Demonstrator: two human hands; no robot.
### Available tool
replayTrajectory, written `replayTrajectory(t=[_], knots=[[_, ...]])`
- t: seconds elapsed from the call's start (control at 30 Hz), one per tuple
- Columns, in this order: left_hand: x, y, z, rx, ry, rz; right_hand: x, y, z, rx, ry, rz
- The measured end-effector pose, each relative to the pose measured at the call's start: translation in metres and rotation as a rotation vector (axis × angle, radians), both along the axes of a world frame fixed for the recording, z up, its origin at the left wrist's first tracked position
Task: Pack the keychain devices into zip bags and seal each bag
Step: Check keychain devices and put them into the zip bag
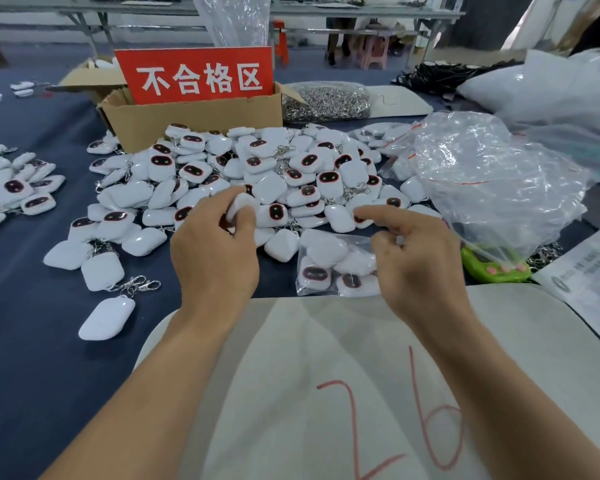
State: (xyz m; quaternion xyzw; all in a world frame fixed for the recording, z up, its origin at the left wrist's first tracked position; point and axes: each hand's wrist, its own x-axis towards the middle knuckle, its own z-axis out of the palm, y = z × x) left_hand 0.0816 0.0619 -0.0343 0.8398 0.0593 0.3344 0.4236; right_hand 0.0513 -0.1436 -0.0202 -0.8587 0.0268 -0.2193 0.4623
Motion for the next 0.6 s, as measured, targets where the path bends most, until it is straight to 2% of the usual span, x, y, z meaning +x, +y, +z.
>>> replayTrajectory(t=[0.07,0.17,0.3,0.4,0.6], knots=[[-0.005,-0.005,0.003,-0.088,-0.073,-0.061,0.000,0.002,0.000,0.045,-0.051,-0.014],[-0.011,-0.019,0.007,-0.311,-0.016,-0.287,-0.006,0.016,0.000,0.281,0.011,0.130],[-0.019,-0.032,0.007,-0.259,-0.019,-0.438,-0.010,0.035,0.005,0.590,0.208,0.307],[-0.019,-0.037,0.006,-0.346,0.001,-0.578,-0.006,0.032,0.007,0.861,0.340,0.338],[-0.018,-0.036,0.007,-0.552,0.066,-0.694,0.000,0.017,0.009,0.983,0.437,0.383]])
